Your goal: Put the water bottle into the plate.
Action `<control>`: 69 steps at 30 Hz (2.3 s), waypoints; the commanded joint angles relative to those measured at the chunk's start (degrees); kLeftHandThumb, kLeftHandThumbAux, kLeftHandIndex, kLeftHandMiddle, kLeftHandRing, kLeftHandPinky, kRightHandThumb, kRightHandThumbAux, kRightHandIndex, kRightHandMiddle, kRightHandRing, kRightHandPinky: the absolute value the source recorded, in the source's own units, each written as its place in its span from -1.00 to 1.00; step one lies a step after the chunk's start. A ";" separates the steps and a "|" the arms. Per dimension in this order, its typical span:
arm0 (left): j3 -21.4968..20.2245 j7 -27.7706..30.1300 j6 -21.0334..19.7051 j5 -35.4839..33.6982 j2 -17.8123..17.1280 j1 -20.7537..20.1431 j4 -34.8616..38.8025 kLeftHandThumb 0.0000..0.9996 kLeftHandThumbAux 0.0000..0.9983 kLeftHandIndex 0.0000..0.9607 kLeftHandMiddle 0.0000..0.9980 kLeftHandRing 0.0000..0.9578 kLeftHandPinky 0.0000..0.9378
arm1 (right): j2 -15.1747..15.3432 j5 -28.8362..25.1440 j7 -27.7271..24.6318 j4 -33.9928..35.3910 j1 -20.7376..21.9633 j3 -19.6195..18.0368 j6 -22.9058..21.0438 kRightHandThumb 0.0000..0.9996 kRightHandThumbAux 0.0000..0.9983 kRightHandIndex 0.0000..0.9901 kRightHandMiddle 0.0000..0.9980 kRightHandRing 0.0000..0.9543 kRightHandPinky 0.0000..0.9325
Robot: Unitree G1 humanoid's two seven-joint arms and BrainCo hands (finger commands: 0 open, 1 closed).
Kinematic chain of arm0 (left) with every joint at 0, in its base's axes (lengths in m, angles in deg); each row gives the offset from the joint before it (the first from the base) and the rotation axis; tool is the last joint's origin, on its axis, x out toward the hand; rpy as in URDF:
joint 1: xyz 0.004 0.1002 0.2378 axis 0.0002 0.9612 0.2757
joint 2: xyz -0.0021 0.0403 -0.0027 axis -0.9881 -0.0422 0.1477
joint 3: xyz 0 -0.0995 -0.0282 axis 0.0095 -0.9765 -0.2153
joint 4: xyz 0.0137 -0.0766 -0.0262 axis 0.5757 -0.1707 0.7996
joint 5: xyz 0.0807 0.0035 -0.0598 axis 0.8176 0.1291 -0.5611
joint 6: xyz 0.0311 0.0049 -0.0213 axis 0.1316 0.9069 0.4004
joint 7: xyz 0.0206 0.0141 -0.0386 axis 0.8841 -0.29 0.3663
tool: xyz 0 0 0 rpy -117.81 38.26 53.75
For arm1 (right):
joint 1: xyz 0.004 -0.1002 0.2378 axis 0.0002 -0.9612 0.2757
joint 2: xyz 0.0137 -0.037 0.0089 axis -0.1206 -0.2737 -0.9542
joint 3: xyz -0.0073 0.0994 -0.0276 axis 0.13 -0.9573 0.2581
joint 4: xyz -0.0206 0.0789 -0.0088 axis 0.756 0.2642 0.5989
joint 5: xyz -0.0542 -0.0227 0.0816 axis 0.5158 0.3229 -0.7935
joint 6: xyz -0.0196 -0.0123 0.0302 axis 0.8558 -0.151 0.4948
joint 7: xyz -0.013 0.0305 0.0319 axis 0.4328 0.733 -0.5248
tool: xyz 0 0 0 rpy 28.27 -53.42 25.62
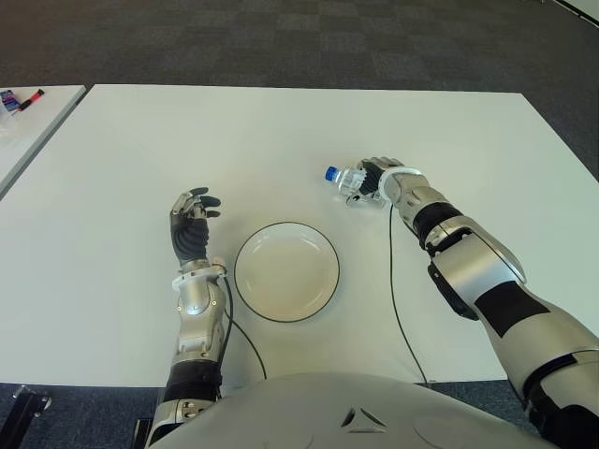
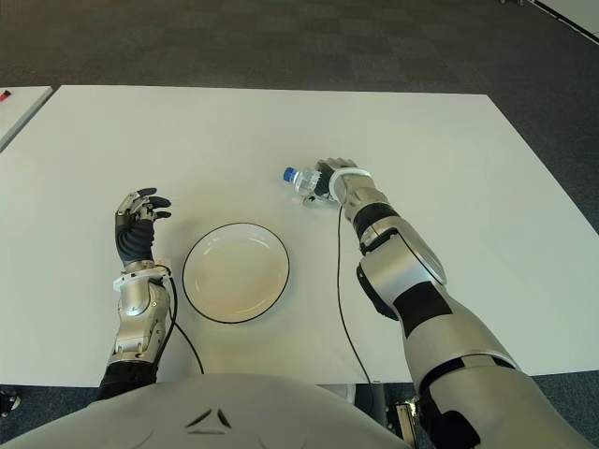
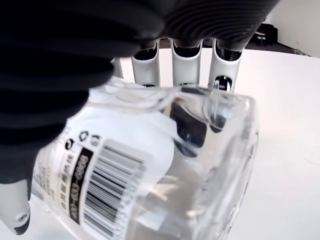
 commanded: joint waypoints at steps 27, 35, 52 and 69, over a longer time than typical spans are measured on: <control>0.23 -0.13 -0.17 -0.75 2.82 0.50 0.72 0.89 0.32 -0.22 0.02 0.01 0.05 | -0.62 -2.04 6.72 0.39 -0.30 -3.17 -0.61 0.91 0.32 -0.22 0.00 0.15 0.51; 0.34 0.23 0.41 -1.16 2.51 0.45 0.38 0.89 0.32 -0.21 0.02 0.00 0.06 | -1.46 -4.26 9.12 0.00 -1.07 -5.47 -0.88 0.90 0.32 -0.24 0.00 0.10 0.64; 0.45 0.33 0.74 -1.38 2.41 0.31 0.11 0.89 0.32 -0.21 0.02 0.00 0.06 | -2.02 -5.95 10.55 0.35 -1.14 -7.70 -1.18 0.91 0.32 -0.23 0.01 0.11 0.79; 0.52 0.46 0.78 -1.70 2.55 0.45 0.27 0.89 0.32 -0.21 0.01 0.00 0.06 | -2.45 -6.57 11.97 0.86 -0.79 -9.11 -2.84 0.91 0.32 -0.23 0.01 0.11 0.71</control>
